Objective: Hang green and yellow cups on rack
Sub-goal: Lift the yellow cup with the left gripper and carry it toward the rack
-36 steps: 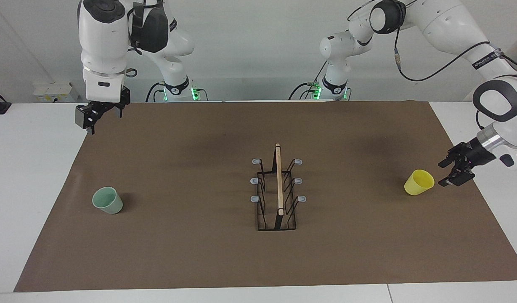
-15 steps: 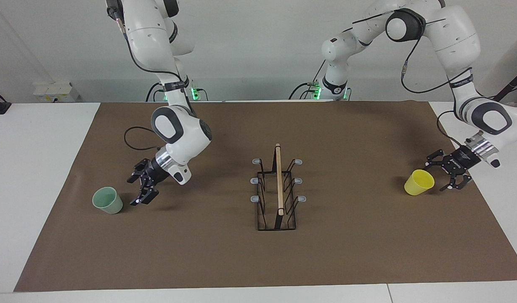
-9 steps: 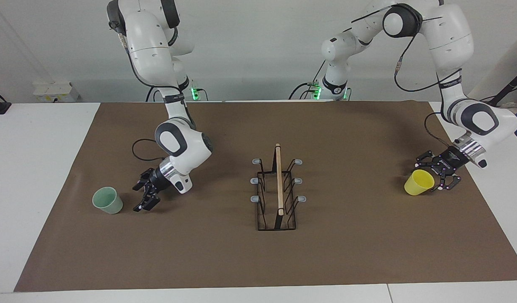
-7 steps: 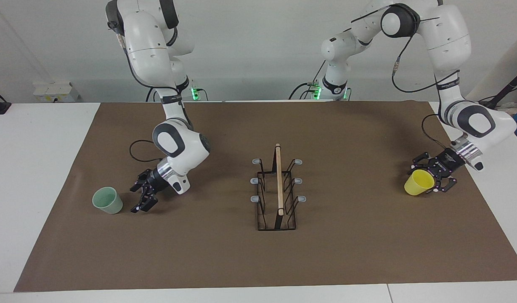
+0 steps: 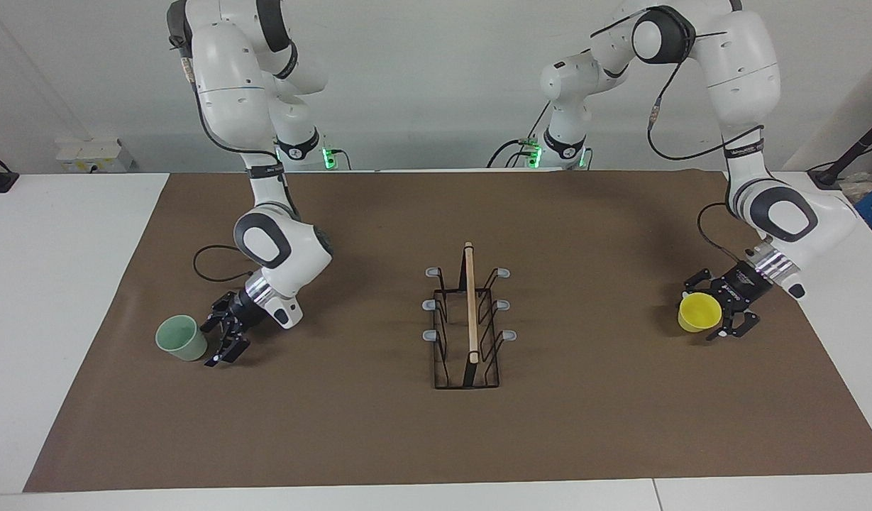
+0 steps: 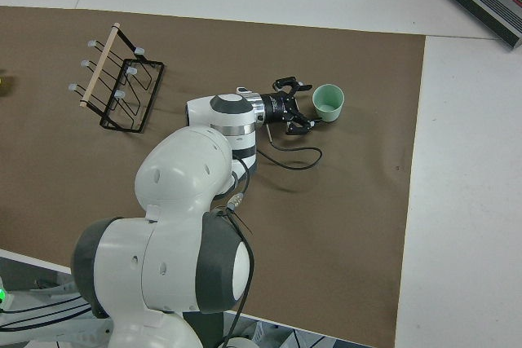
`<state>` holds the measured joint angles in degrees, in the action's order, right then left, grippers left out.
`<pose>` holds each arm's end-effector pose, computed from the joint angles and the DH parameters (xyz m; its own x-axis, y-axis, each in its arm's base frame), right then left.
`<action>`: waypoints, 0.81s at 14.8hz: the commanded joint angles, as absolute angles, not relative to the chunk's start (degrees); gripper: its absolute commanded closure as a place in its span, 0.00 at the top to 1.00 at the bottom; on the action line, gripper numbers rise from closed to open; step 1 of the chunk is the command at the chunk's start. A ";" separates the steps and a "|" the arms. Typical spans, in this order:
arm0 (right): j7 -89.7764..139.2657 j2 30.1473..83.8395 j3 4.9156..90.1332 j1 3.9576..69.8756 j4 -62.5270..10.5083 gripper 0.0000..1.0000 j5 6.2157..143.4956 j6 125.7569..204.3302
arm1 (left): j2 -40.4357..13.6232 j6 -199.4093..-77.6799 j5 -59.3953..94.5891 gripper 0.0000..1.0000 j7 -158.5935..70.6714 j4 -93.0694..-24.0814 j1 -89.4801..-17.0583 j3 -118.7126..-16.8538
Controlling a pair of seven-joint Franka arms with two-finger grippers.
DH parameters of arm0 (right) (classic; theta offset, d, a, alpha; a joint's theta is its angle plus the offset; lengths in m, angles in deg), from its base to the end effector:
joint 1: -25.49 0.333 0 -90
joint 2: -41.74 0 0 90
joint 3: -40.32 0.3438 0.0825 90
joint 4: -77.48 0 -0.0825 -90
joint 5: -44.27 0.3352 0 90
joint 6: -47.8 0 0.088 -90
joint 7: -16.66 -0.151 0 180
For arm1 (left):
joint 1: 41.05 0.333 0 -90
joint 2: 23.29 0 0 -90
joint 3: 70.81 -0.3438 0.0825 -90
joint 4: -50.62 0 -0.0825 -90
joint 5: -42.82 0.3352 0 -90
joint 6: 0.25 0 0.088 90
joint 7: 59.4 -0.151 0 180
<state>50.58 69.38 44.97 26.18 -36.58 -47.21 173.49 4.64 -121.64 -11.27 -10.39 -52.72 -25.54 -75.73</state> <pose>0.6091 -0.0176 0.2615 -0.0707 0.4982 -0.8642 0.8933 0.4172 0.1674 0.6091 0.1499 0.2992 -0.1116 0.7529 -0.6486 0.9525 0.2672 0.1463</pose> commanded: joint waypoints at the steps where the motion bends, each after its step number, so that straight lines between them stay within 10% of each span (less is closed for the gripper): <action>1: 49.00 69.60 45.42 24.00 -37.39 1.00 -51.79 175.94 | 2.72 -125.57 -11.93 0.17 -10.80 -55.20 -28.56 -76.61; 2: 49.00 69.60 45.42 23.56 -37.92 1.00 -52.84 176.29 | 2.64 -126.45 -11.85 0.00 -10.54 -55.20 -30.40 -76.70; 12: 48.57 69.78 45.42 20.22 -38.62 1.00 -58.38 178.84 | -3.33 -132.15 9.38 0.00 -10.19 -51.42 -40.33 -77.05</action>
